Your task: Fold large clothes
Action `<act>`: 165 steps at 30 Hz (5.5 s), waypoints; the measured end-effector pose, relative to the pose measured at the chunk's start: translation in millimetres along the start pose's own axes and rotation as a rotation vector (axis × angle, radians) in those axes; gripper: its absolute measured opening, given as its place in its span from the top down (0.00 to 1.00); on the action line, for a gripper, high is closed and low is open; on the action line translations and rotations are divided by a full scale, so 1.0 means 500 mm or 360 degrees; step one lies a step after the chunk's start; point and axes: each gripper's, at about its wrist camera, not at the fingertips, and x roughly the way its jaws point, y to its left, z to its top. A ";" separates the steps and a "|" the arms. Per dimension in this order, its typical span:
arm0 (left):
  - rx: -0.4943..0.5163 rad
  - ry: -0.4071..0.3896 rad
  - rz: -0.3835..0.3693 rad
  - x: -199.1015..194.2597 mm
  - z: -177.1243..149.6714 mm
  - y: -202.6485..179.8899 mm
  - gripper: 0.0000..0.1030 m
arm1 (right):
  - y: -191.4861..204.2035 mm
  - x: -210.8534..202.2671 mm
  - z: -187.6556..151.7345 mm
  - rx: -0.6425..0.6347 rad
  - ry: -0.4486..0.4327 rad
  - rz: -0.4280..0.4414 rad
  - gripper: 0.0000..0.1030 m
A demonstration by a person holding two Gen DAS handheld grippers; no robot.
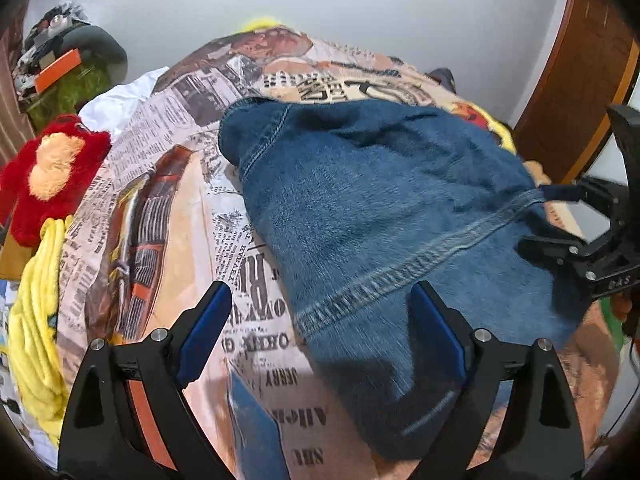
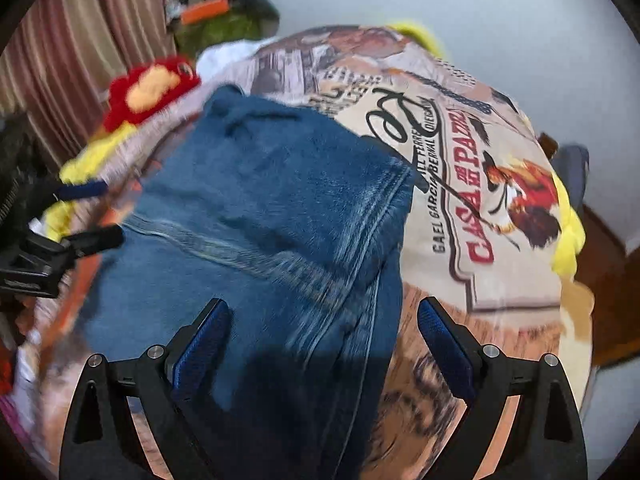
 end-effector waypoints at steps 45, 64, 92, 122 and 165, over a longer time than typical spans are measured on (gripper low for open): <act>-0.0656 0.0391 -0.0692 0.166 0.017 0.054 0.03 | -0.128 0.154 0.008 0.0587 0.0299 0.0730 0.04; -0.0532 0.0197 -0.0539 0.079 0.082 0.024 0.46 | -0.054 0.062 0.033 0.0539 0.0124 0.0761 0.59; -0.0575 0.0133 -0.0322 -0.178 -0.052 0.248 0.48 | 0.311 -0.017 0.095 0.0351 0.0133 0.0786 0.59; -0.0233 0.0094 0.0209 -0.174 -0.195 0.224 0.20 | 0.298 0.026 0.044 0.0391 0.0199 0.0664 0.31; -0.0222 -0.1201 0.0461 -0.706 -0.279 -0.036 0.06 | 0.506 -0.615 -0.180 0.0112 -0.1244 0.0098 0.00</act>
